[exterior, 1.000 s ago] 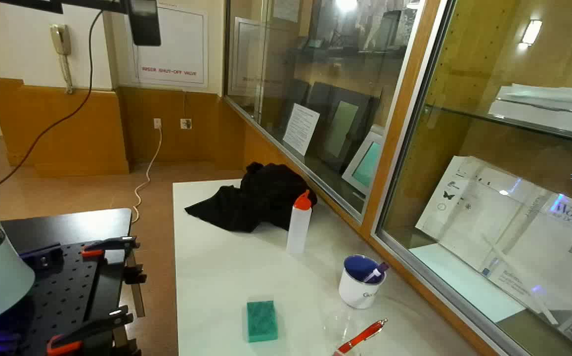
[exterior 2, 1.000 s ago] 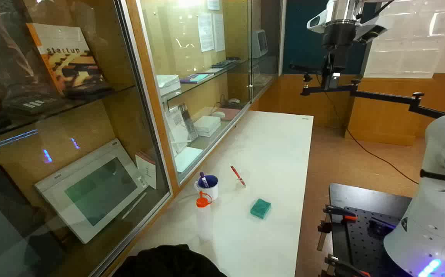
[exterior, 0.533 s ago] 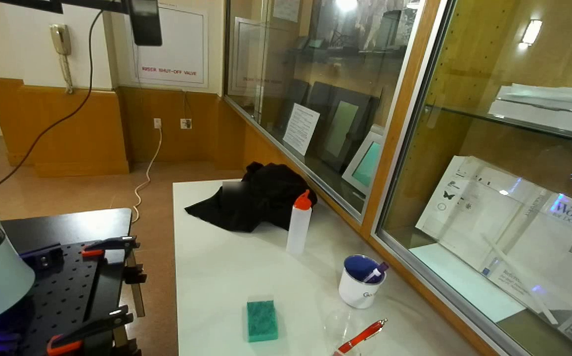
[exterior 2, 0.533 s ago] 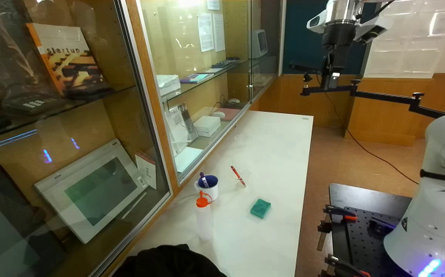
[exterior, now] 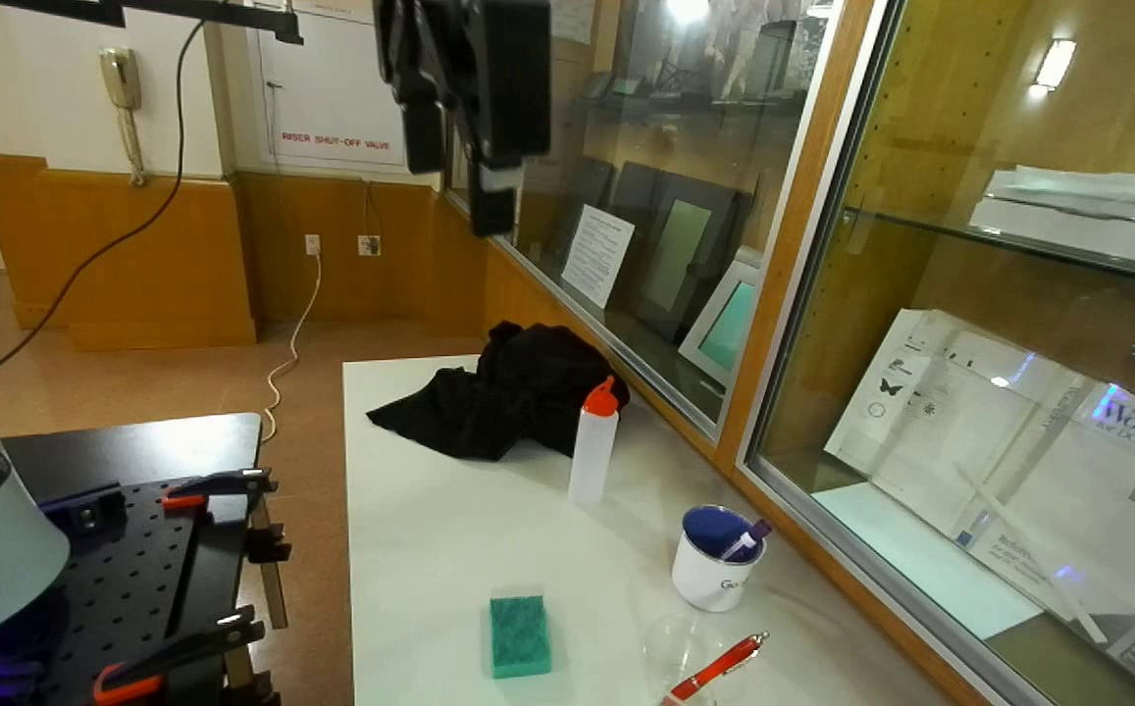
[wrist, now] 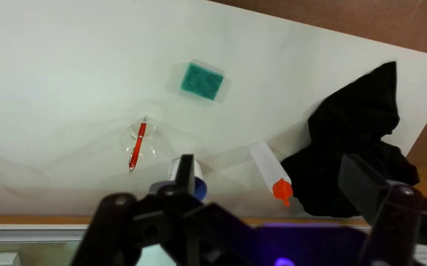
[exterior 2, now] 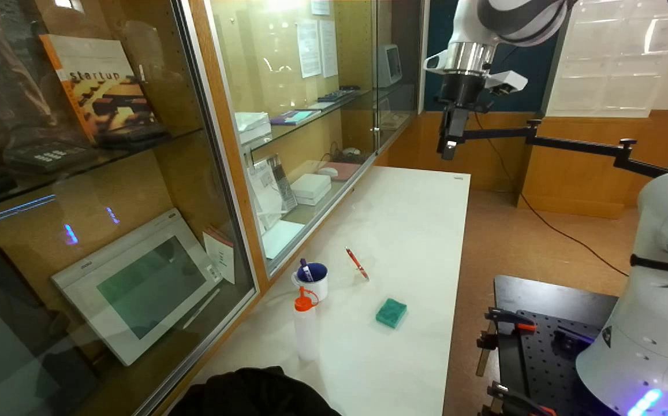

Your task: Move the clear cup to the left

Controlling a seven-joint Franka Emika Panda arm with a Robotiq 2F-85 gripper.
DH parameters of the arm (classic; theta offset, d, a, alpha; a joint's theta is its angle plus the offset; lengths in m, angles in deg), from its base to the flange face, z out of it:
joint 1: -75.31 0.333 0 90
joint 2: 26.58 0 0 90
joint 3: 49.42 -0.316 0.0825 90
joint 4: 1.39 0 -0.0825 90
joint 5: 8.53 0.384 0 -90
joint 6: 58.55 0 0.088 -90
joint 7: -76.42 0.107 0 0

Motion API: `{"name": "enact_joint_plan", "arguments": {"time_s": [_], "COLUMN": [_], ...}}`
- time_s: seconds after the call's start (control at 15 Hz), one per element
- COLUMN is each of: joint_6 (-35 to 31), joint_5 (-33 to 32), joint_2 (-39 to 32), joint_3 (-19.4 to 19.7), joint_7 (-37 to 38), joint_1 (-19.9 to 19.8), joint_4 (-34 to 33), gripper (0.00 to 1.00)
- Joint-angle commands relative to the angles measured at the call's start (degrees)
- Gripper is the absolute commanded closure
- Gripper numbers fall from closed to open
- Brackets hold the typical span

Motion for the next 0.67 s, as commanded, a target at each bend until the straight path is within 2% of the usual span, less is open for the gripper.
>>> {"name": "enact_joint_plan", "arguments": {"time_s": [0.0,0.4,0.47,0.53,0.6], "joint_6": [-8.07,-21.09,-17.67,-18.57,-18.59], "joint_5": [0.38,0.76,-4.66,-0.43,-2.05], "joint_2": [-8.25,-19.42,-20.17,-18.52,-19.75], "joint_3": [-1.06,-2.92,-4.78,-4.29,-5.02], "joint_7": [-4.0,-4.92,-0.76,-4.1,-3.04], "joint_1": [-0.78,-2.69,-5.0,-4.04,-5.05], "joint_4": [0.34,1.79,0.95,1.68,1.68], "gripper": [0.0,0.0,0.0,0.0,0.0]}}
